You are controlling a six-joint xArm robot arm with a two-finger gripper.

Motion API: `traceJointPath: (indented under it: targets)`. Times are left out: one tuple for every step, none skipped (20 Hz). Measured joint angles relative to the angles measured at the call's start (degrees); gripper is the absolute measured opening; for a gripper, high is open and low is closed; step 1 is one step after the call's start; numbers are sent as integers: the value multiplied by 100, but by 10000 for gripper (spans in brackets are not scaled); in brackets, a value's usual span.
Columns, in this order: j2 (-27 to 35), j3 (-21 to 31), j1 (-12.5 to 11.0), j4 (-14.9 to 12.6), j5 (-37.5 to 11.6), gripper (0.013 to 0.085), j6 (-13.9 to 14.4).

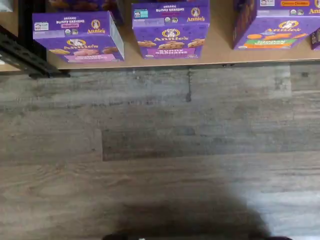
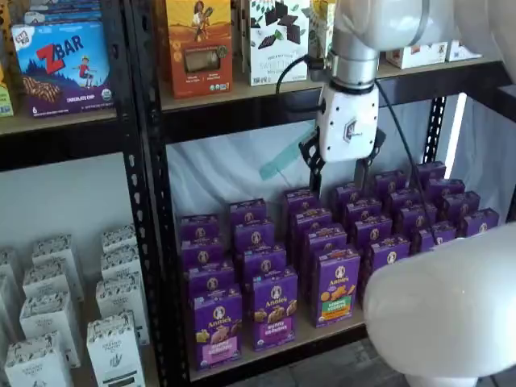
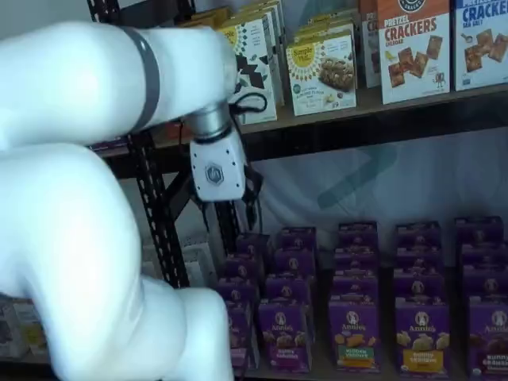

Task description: Pick up the purple box with a pink patch in the middle, on the bottom shelf, the first box from the left

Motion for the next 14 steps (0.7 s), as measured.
traceJointPath:
  targets:
    - [29, 69, 18, 2, -103, 850, 16]
    - [83, 126, 48, -5, -184, 850, 47]
    - [135, 169, 78, -15, -247, 850, 78]
    - [205, 239, 117, -17, -350, 850, 114]
    - [251, 312, 134, 26, -470, 850, 114]
    - [297, 381, 156, 52, -585, 850, 124]
    - [349, 440, 177, 78, -693, 850, 130]
    - [411, 492, 191, 118, -791, 850, 125]
    - [479, 538, 201, 161, -882, 850, 114]
    - [555, 579, 217, 195, -969, 850, 110]
    - [629, 624, 242, 211, -1065, 850, 121]
    - [700, 672, 269, 225, -1176, 850, 135]
    - [779, 709, 295, 234, -1270, 850, 153]
    - [883, 739, 337, 221, -1368, 850, 195]
